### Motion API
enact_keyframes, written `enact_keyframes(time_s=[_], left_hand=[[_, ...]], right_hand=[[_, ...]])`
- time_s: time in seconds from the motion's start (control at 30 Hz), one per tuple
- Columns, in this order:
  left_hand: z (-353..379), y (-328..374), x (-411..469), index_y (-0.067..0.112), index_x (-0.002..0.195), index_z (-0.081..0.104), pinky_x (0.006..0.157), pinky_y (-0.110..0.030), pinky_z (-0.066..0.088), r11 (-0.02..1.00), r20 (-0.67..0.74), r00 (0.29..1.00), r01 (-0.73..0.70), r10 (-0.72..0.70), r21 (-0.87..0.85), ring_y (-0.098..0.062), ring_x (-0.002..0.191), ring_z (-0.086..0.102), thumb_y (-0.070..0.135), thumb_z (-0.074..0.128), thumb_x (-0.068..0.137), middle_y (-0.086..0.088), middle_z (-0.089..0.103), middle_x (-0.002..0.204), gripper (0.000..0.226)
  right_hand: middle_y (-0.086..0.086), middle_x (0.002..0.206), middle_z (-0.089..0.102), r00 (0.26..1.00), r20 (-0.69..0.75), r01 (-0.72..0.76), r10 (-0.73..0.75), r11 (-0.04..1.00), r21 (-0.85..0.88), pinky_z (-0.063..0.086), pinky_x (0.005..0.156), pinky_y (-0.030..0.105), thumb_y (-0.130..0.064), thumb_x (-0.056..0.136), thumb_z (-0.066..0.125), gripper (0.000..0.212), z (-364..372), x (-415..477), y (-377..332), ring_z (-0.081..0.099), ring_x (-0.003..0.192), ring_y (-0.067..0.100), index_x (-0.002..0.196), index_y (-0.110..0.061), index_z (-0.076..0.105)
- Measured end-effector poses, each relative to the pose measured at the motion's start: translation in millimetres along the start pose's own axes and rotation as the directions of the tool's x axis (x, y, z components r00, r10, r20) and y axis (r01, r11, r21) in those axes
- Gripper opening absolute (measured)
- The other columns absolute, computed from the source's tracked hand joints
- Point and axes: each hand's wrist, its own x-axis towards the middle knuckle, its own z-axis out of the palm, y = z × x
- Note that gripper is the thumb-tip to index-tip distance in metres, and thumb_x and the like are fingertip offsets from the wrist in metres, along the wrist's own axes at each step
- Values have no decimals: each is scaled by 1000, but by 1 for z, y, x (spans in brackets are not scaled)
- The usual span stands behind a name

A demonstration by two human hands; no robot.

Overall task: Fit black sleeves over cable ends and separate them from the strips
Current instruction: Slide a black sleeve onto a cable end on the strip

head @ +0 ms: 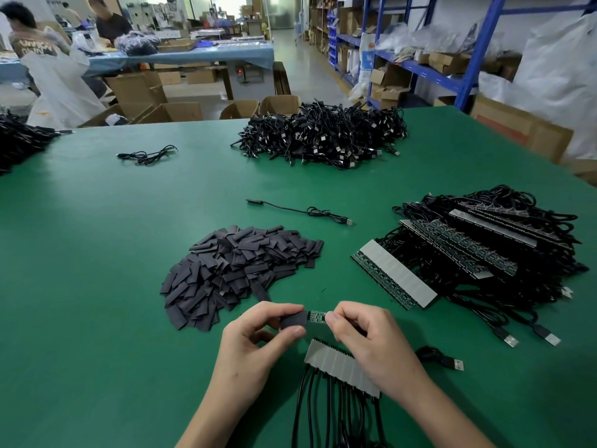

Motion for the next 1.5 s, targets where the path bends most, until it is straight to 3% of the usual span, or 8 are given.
enact_keyframes(time_s=[0.1, 0.27, 0.5, 0.7, 1.17, 1.5], left_hand=[[0, 0, 0, 36, 104, 79, 70, -35, 53, 1000, 3, 1000, -3, 3, 4, -13, 81, 64, 40, 78, 79, 6, 73, 92, 25], [1, 0, 1, 35, 104, 79, 69, -41, 54, 1000, 0, 1000, -11, 11, 5, -14, 81, 64, 45, 76, 78, 6, 72, 91, 28], [1, 2, 1, 39, 102, 79, 70, -36, 54, 1000, -2, 1000, -26, 26, 7, -15, 86, 66, 44, 76, 78, 5, 74, 95, 25], [1, 3, 1, 38, 101, 79, 72, -46, 55, 1000, -12, 1000, -24, 24, -2, -19, 88, 67, 44, 75, 77, 2, 74, 96, 25], [0, 2, 1, 37, 101, 79, 77, -50, 56, 1000, -11, 1000, -15, 15, -24, -20, 91, 69, 44, 76, 78, 2, 76, 100, 24], [0, 6, 0, 39, 97, 79, 69, -25, 52, 999, -10, 999, -40, 41, 15, -12, 85, 66, 26, 80, 80, 7, 74, 92, 22]], right_hand=[[-12, 55, 36, 1000, 3, -3, 3, 1000, -15, 27, 51, 17, -28, 103, 59, 42, 1, 1, 0, 31, 51, 4, 65, -15, 46], [-12, 54, 35, 1000, -18, 16, -15, 1000, 27, 28, 50, 17, -45, 97, 55, 45, -1, 0, -3, 30, 50, 4, 67, -13, 47], [-13, 53, 36, 1000, 7, 3, -3, 1000, -11, 26, 49, 16, -32, 102, 58, 42, 0, 0, 1, 30, 50, 3, 65, -16, 46], [-13, 53, 35, 1000, -14, 18, -18, 1000, 12, 25, 49, 16, -53, 92, 52, 46, 0, 1, -2, 30, 49, 3, 66, -16, 46], [-13, 53, 35, 1000, -3, 20, -20, 1000, 15, 26, 50, 16, -52, 92, 52, 47, 0, 1, 0, 30, 49, 4, 67, -13, 47], [-10, 57, 37, 999, 17, 31, -31, 999, -22, 27, 52, 20, -49, 95, 53, 46, 1, 2, 3, 33, 54, 3, 68, -12, 49]])
